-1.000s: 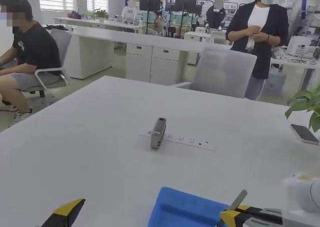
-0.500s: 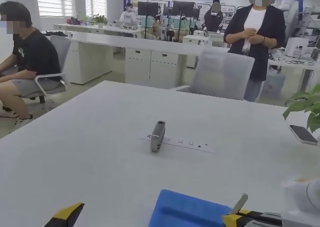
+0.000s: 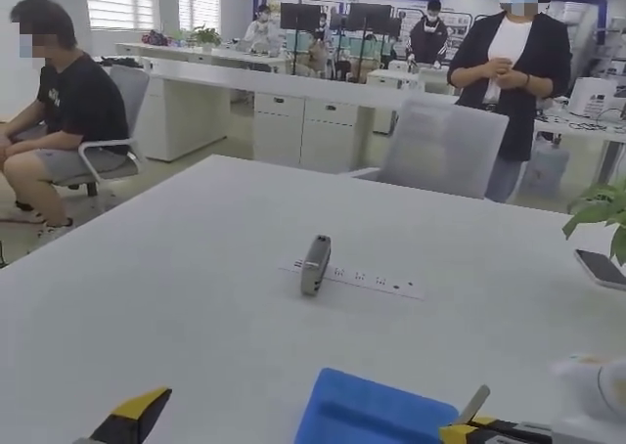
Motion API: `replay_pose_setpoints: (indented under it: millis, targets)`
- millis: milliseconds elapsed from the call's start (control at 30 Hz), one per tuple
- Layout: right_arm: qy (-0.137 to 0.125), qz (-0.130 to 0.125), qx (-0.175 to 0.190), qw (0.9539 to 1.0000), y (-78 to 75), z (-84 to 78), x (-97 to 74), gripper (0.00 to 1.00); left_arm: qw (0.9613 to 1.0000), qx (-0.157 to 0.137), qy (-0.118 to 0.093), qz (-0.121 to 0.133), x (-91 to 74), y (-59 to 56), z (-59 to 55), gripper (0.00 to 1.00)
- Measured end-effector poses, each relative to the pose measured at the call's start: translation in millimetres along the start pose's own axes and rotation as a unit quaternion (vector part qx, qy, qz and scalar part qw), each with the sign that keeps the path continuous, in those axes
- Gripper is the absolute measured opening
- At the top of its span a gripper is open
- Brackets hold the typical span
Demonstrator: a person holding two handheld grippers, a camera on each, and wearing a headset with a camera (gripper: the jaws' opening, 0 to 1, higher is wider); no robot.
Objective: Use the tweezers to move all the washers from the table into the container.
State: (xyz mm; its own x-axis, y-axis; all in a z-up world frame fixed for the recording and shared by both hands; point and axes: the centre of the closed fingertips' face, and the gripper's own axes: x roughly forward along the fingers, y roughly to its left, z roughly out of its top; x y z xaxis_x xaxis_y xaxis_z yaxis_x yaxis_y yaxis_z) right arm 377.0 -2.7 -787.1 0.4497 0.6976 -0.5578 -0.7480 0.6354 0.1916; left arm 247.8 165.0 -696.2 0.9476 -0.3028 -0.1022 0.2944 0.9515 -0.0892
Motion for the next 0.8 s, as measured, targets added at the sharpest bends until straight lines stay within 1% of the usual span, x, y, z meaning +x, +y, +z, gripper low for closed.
replay_pose_setpoints:
  millis: [33, 100, 200, 300, 400, 467, 533, 667, 800]
  targets:
    - [0.006, 0.001, -0.005, 1.0, -3.1, -2.1, 4.0, 0.03, 1.0, 0.0, 0.0, 0.001, -0.1, 0.1, 0.0, 0.84]
    - [0.014, 0.002, -0.01, 0.9998, -2.8, -5.0, 8.7, 0.03, 1.0, 0.0, 0.0, 0.002, -0.5, 0.8, 0.0, 0.84]
    - [0.021, 0.004, -0.019, 0.9996, -2.1, -8.1, 13.1, 0.03, 1.0, 0.001, 0.001, 0.006, -1.1, 2.3, 0.1, 0.83]
    - [0.028, -0.002, -0.033, 0.999, -5.4, -12.4, 16.0, 0.03, 1.0, 0.001, 0.001, 0.007, -1.5, 3.3, 0.3, 0.83]
    - [0.021, 0.005, -0.04, 0.9989, -3.4, -11.4, 16.6, 0.03, 1.0, 0.001, 0.002, 0.008, -1.7, 3.7, -0.1, 0.83]
    - [0.021, 0.005, -0.045, 0.9987, -3.7, -11.8, 17.1, 0.03, 1.0, 0.001, 0.003, 0.009, -1.8, 4.0, -0.1, 0.83]
    - [0.02, 0.005, -0.053, 0.9984, -0.7, -11.0, 17.4, 0.03, 1.0, 0.0, 0.002, 0.009, -2.0, 4.0, 0.2, 0.83]
    - [0.022, 0.007, -0.052, 0.9984, -1.9, -11.2, 19.3, 0.03, 1.0, 0.001, 0.005, 0.008, -1.8, 4.2, -0.7, 0.82]
    - [0.023, 0.006, -0.048, 0.9986, 1.1, -11.3, 18.7, 0.03, 1.0, 0.0, 0.005, 0.008, -2.0, 4.3, -0.8, 0.82]
